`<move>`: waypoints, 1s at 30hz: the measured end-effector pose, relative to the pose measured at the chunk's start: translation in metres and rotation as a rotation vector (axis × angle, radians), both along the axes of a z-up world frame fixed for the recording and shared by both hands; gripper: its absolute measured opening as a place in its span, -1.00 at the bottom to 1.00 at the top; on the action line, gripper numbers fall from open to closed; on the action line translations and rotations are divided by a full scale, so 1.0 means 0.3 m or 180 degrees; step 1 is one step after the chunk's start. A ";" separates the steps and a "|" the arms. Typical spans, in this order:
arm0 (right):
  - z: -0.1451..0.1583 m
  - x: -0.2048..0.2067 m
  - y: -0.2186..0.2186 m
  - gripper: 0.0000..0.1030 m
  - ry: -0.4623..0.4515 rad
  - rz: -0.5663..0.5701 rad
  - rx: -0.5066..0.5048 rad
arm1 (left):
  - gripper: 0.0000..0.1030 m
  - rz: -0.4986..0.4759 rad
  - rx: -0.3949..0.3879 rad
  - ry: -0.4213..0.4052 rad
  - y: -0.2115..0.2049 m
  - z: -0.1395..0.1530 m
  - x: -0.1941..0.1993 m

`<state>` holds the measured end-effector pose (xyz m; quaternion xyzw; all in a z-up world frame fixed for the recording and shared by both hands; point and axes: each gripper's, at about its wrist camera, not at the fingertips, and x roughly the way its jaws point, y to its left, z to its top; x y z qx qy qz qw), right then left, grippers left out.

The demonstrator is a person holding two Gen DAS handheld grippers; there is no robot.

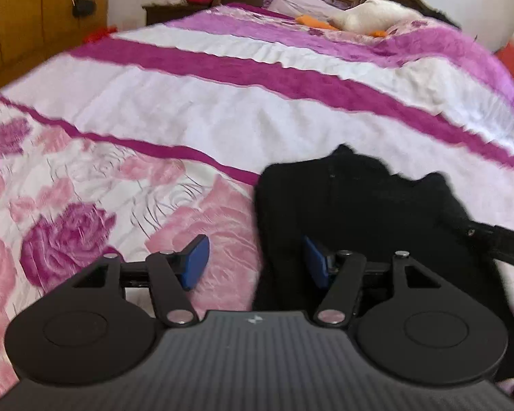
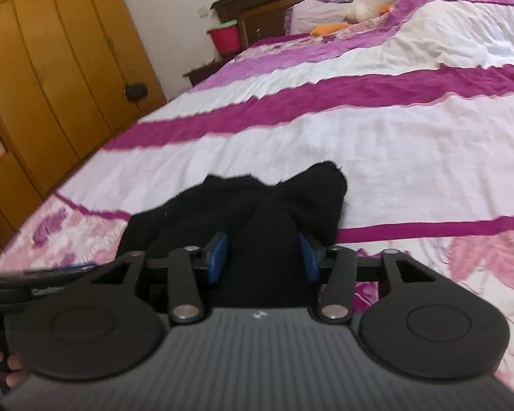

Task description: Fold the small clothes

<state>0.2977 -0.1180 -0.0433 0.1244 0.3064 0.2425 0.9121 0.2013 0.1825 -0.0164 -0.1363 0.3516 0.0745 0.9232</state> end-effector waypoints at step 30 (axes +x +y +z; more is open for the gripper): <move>-0.154 -0.086 -0.050 0.38 0.0685 0.0429 0.0754 | 0.70 -0.0487 -0.0533 0.0079 -0.049 -0.077 -0.064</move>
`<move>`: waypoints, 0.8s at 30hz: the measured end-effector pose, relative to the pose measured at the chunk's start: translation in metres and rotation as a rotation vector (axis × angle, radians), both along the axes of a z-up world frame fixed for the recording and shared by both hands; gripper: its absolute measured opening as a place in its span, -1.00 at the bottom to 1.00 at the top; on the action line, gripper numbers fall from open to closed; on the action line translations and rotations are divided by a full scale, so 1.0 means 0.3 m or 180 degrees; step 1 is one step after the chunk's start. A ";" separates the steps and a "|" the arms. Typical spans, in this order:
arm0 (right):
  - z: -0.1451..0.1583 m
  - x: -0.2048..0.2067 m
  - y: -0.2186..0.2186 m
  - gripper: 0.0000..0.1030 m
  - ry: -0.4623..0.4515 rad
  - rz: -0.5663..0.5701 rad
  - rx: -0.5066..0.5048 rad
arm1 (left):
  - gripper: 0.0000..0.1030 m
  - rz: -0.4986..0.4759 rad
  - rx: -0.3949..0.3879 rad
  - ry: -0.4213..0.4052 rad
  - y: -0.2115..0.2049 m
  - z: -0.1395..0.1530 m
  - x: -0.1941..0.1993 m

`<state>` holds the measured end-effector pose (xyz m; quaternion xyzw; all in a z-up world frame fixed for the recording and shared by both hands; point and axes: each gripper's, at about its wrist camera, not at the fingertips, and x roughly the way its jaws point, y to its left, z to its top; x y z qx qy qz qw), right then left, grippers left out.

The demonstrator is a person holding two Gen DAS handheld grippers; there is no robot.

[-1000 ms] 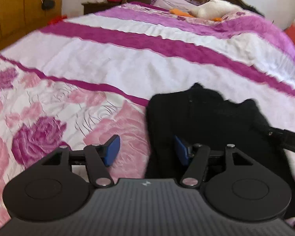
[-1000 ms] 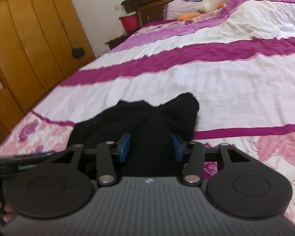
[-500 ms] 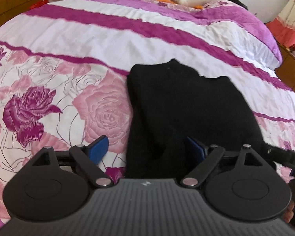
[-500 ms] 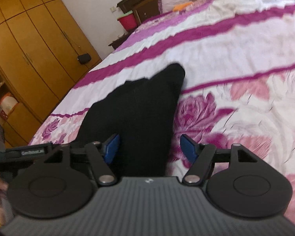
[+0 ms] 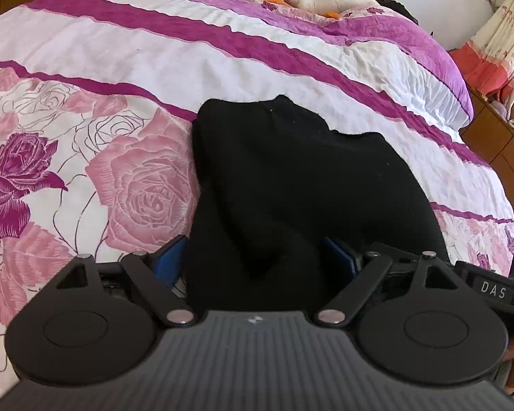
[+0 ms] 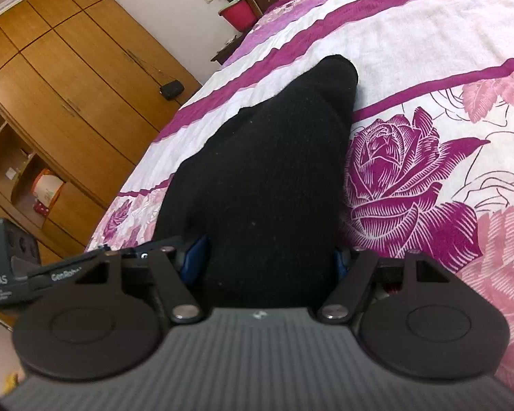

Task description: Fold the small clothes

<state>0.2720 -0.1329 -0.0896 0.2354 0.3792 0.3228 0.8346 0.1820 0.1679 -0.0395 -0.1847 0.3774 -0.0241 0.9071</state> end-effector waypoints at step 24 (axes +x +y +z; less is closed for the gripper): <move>0.094 -0.014 0.001 -0.18 -0.0077 -0.0050 -0.0108 | -0.27 -0.0092 -0.0329 -0.0074 -0.021 0.056 -0.008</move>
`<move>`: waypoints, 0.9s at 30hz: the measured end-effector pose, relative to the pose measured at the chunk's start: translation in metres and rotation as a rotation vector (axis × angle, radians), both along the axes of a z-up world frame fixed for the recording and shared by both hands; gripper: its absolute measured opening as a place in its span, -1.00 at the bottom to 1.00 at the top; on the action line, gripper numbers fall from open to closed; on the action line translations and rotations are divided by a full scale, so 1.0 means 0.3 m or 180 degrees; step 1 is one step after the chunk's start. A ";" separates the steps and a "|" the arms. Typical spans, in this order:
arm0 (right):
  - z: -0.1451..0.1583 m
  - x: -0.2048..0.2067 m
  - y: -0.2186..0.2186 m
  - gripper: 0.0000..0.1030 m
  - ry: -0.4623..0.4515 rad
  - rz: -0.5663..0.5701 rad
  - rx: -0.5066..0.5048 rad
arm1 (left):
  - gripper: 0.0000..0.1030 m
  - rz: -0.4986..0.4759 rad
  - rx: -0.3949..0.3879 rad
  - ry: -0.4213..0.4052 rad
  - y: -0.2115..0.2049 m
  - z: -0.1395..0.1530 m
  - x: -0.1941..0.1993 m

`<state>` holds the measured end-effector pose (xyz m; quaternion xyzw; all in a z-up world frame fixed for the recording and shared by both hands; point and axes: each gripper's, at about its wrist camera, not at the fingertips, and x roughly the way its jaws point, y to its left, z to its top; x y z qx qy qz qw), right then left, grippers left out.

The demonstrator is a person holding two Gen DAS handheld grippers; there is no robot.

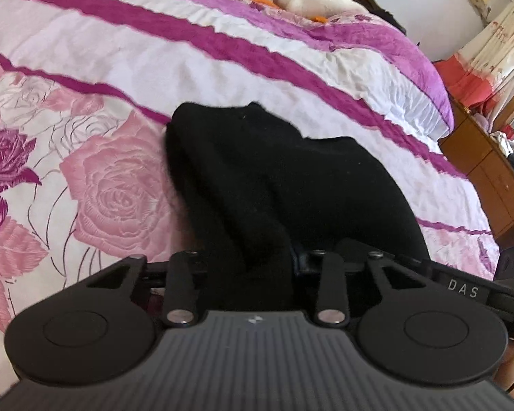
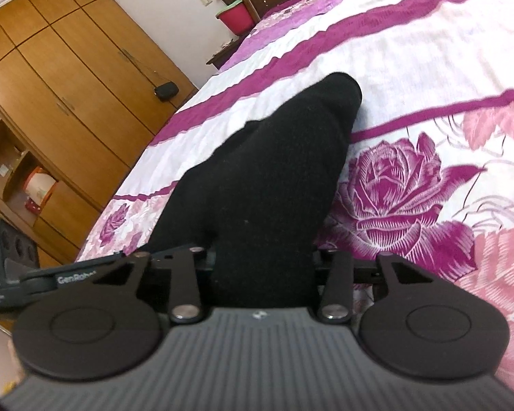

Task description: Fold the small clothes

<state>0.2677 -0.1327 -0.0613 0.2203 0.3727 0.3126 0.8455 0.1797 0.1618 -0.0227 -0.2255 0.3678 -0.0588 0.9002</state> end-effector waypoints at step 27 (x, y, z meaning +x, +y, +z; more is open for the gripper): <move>-0.058 -0.465 -0.396 0.20 0.0020 -0.0506 -0.0395 | 0.09 -0.0382 0.0463 0.0126 -0.444 -0.026 -0.405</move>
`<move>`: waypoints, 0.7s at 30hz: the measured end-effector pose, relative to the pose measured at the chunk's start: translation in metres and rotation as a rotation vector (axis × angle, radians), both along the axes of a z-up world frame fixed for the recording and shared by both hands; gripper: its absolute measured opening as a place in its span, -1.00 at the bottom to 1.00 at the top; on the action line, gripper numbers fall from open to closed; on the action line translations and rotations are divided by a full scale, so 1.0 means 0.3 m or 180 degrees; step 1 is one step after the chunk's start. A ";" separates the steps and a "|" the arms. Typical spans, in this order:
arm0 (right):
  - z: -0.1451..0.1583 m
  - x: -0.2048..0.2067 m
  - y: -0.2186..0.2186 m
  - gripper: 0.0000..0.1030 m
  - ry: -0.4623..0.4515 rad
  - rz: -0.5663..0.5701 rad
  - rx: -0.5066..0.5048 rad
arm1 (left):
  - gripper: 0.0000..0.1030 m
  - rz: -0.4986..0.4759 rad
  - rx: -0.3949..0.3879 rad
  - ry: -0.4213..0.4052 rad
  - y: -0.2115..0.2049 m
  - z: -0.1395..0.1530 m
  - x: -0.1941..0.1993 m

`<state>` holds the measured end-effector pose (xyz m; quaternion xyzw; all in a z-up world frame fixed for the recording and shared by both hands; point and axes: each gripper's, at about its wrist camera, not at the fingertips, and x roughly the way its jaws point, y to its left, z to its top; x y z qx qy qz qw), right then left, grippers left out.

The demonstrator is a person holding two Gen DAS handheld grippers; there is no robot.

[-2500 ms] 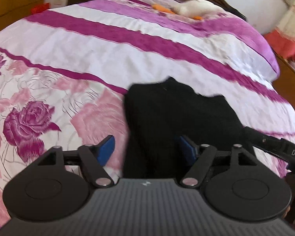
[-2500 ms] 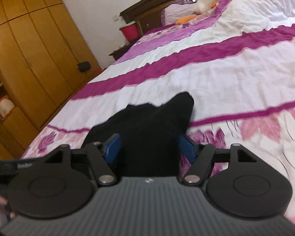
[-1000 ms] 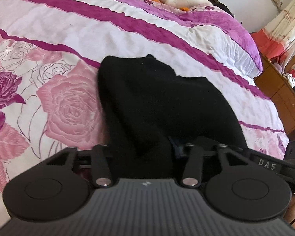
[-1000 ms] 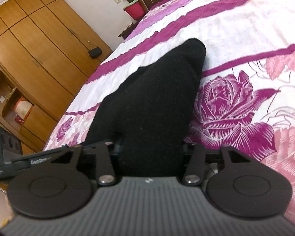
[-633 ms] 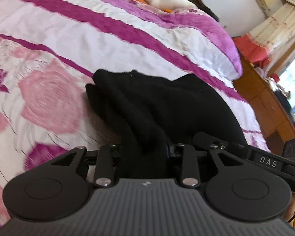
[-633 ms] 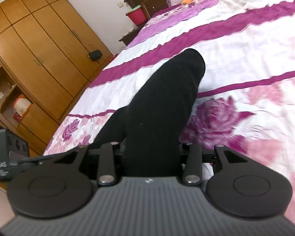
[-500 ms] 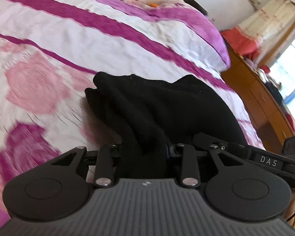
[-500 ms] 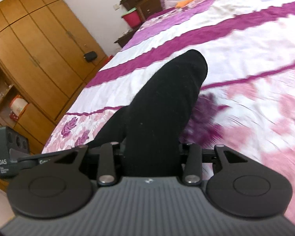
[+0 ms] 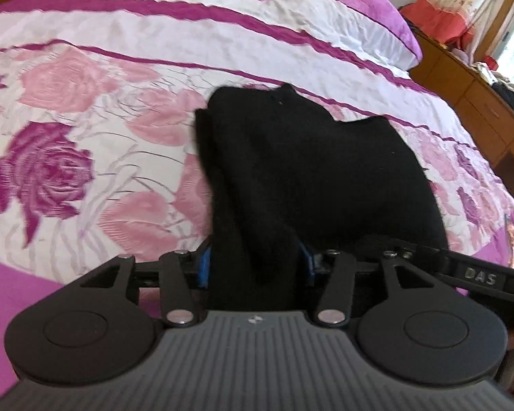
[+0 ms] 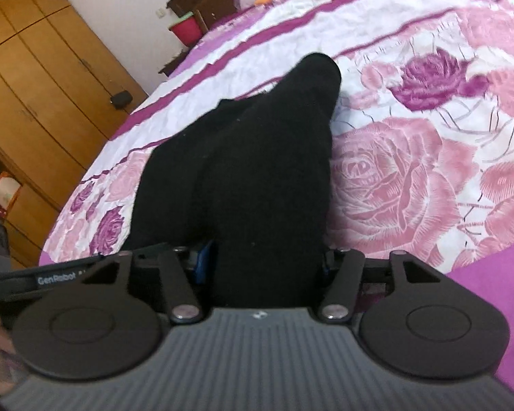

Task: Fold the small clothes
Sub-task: 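Release the folded cardigan and withdraw both grippers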

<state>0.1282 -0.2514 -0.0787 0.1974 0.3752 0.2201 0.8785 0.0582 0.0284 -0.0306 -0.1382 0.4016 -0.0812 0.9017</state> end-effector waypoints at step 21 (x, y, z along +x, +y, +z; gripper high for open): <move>0.136 -0.371 -0.012 0.32 -0.0712 -0.0343 -0.0847 | 0.75 0.0192 0.0731 -0.0072 -0.134 0.083 -0.283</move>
